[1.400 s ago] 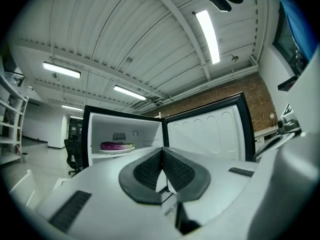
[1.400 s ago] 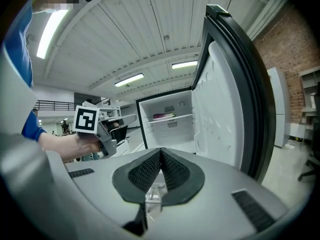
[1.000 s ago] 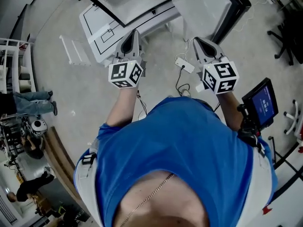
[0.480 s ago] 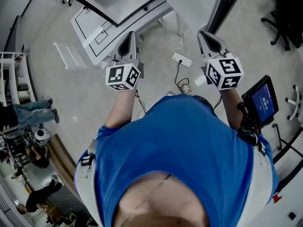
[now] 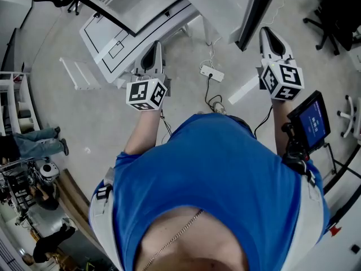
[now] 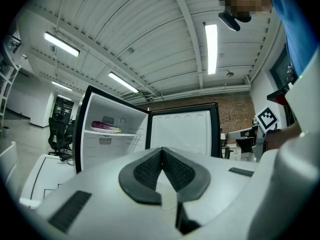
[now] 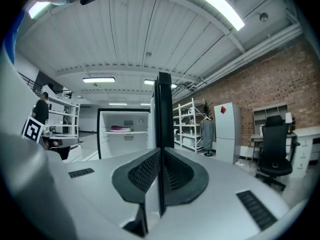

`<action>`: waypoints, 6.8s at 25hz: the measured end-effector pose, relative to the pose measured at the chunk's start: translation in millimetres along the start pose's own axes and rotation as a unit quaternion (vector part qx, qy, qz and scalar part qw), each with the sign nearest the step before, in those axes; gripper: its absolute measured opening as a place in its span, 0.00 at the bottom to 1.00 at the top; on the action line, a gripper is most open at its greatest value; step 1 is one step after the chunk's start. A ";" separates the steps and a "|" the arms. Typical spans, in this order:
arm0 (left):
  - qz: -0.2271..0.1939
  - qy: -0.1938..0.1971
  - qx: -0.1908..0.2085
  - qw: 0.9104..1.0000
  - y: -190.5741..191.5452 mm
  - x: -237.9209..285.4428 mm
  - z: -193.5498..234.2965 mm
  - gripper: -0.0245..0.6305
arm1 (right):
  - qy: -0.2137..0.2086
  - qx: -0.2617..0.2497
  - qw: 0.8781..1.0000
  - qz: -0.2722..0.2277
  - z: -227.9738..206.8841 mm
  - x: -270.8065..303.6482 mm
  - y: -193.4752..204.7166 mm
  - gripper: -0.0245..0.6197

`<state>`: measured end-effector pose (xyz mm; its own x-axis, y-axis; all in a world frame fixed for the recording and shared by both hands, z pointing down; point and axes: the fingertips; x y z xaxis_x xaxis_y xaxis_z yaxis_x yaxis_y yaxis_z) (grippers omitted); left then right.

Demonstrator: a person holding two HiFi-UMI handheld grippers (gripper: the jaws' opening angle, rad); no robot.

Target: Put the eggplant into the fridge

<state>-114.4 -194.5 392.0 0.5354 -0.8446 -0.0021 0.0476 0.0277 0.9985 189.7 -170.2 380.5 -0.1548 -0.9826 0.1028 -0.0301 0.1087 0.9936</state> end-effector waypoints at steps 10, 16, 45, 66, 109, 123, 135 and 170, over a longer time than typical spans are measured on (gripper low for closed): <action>-0.004 0.003 0.008 1.000 -3.7 -11.7 -5.3 0.05 | -0.022 -0.101 0.995 0.007 -5.5 33.7 -10.6 0.31; -0.007 -0.008 0.012 1.000 -8.4 -23.5 0.7 0.05 | -0.012 -0.117 0.993 0.028 -6.8 43.0 -6.9 0.31; 0.000 -0.097 0.022 0.995 -16.5 -89.9 45.1 0.05 | -0.192 -0.168 0.967 -0.015 165.8 44.9 -13.2 0.29; -0.024 -0.204 0.027 0.978 -21.1 -145.4 105.7 0.05 | -0.322 -0.206 0.922 -0.056 297.7 110.2 -17.4 0.29; -0.033 -0.412 0.005 0.911 -18.7 -256.3 139.4 0.05 | -0.352 -0.251 0.898 -0.076 415.4 294.2 -38.0 0.28; -0.031 -0.423 0.000 0.905 -19.4 -265.4 137.2 0.05 | -0.355 -0.233 0.903 -0.068 415.0 294.3 -36.4 0.28; -0.029 -0.403 -0.006 0.915 -24.1 -276.6 123.0 0.05 | -0.389 -0.193 0.899 -0.057 416.7 232.2 -36.1 0.28; -0.010 -0.135 -0.078 0.988 24.1 -105.5 88.2 0.05 | -0.226 -0.056 0.973 0.000 220.7 67.2 12.0 0.04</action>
<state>-244.1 -151.8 421.1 0.2890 -0.9572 0.0135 0.1961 0.0730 0.9779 -39.0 -201.7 389.1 -0.5739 -0.8133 0.0960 0.0730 0.0660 0.9951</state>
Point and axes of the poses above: the fingertips, and each gripper's own axes: x forward along the fingers, z to its left, y out of its underside
